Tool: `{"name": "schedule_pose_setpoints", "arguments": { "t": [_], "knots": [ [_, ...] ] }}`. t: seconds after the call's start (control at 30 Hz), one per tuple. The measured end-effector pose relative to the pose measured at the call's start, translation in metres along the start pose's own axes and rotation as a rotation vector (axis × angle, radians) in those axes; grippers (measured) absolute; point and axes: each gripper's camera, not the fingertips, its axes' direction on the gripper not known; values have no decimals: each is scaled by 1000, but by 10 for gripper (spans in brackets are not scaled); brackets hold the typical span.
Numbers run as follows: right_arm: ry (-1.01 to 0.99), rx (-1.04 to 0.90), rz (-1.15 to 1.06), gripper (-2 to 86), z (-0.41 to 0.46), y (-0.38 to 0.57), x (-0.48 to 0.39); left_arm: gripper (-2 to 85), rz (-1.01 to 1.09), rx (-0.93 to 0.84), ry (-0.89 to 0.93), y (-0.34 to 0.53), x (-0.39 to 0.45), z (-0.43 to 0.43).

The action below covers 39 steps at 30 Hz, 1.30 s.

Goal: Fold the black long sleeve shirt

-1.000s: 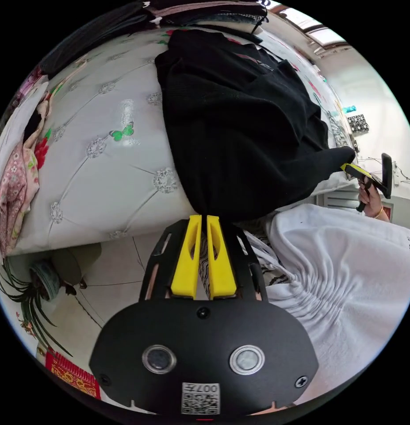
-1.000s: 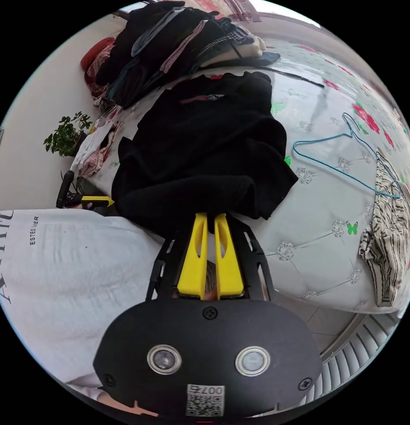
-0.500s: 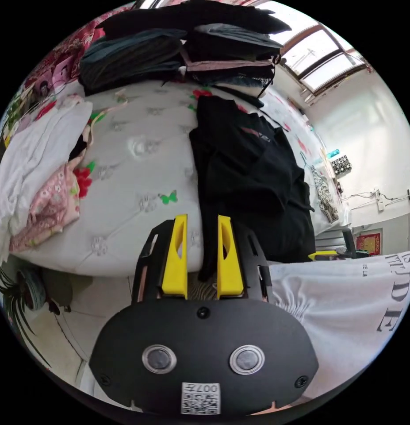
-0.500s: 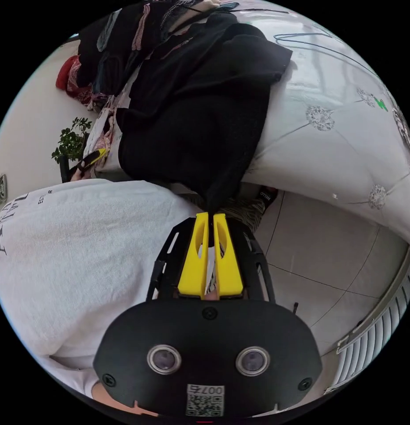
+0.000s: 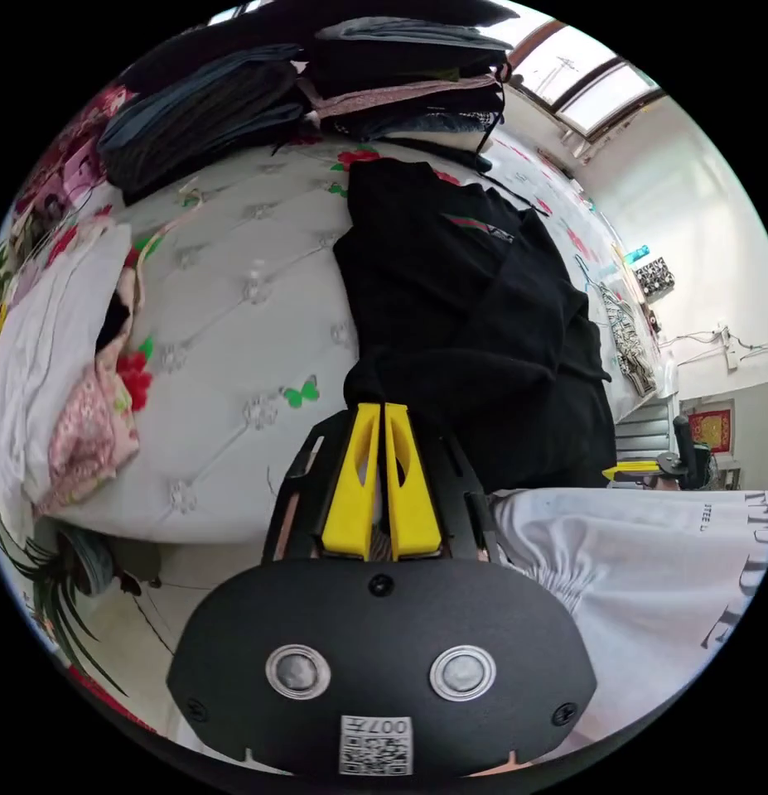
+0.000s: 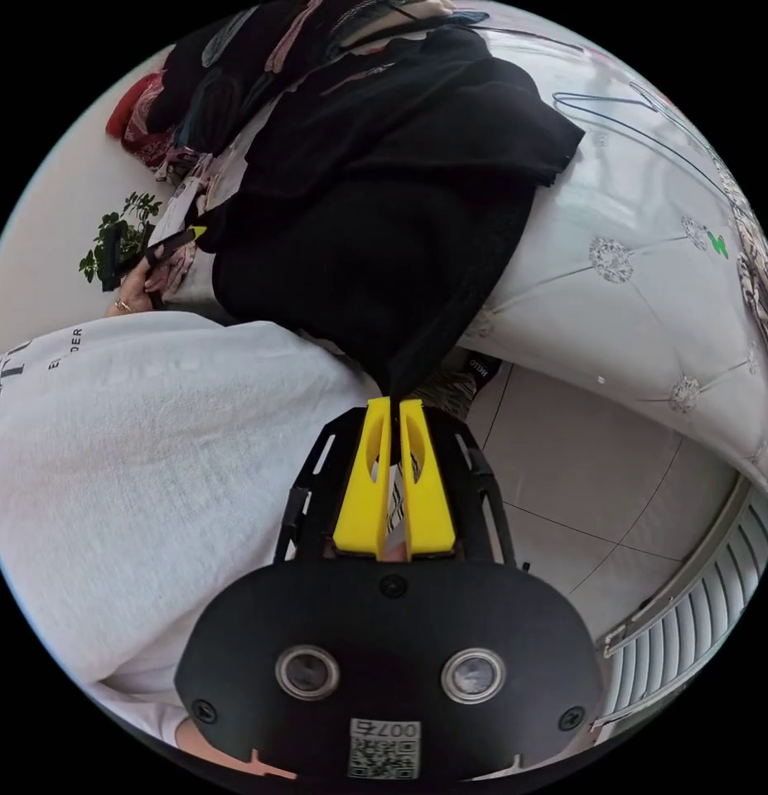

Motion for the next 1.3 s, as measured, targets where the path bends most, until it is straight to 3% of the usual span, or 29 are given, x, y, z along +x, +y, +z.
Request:
{"name": "schedule_pose_setpoints", "arguments": {
  "t": [0.17,0.37,0.57,0.87,1.1,1.2,1.3],
  "knots": [
    [-60,9,40,-2,2,0,13,67,-223,-48,65,99,-38,14],
    [-87,-16,26,-2,0,-5,17,140,-76,-127,88,113,-24,66],
    [-85,-33,11,-3,-7,-8,12,131,9,-274,45,88,0,109],
    [-85,-10,6,-2,-10,-5,6,119,86,13,-93,103,7,22],
    [-83,-38,-30,-3,-11,-12,-1,76,208,-15,-165,50,13,23],
    [-70,-48,-45,-3,-14,-13,-4,9,303,-47,-95,42,27,-1],
    [-69,-48,-41,-3,-15,-10,-5,-3,271,-143,231,37,21,-29]
  ]
}}
